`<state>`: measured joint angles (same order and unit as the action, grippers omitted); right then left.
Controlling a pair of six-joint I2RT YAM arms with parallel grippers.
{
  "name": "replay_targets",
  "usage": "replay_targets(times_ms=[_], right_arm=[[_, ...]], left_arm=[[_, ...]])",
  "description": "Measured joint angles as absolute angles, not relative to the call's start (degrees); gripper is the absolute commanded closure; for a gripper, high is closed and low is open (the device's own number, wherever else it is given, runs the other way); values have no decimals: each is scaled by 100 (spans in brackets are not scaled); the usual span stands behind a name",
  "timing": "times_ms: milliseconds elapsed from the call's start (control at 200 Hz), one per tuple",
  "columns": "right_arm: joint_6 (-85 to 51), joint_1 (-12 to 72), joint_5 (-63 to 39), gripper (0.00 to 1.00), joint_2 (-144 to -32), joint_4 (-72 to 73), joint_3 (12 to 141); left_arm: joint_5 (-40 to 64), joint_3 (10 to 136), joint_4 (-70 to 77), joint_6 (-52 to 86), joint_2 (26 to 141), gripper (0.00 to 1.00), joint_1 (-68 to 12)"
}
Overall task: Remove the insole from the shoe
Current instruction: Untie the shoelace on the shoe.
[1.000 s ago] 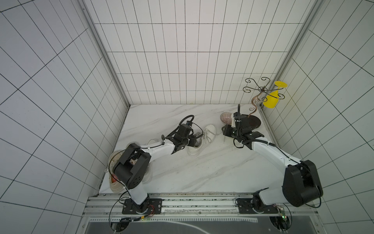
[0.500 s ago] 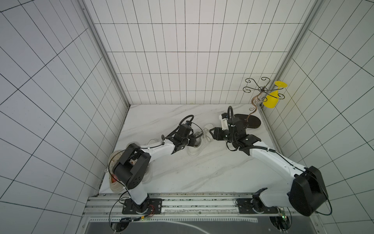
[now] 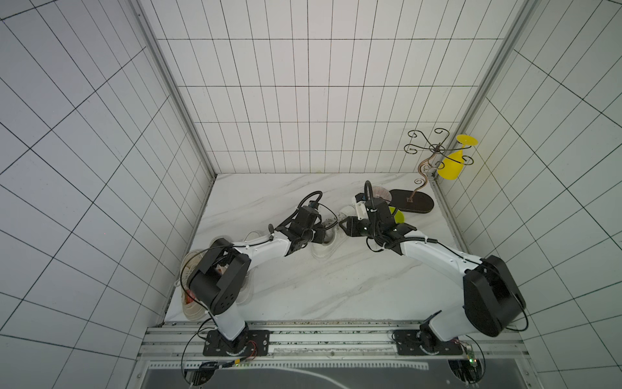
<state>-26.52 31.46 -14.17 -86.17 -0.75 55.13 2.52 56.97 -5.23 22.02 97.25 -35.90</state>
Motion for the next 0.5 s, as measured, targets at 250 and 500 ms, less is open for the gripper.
replay_targets(times_ms=[250, 500], right_arm=[[-2641, 3197, -1461, 69, -8919, 10, 5516], [-2602, 3199, -1468, 82, -9030, 56, 5516]], left_arm=[[252, 5697, -523, 2202, 9725, 100, -3590], [244, 5697, -526, 2202, 9725, 100, -3590]])
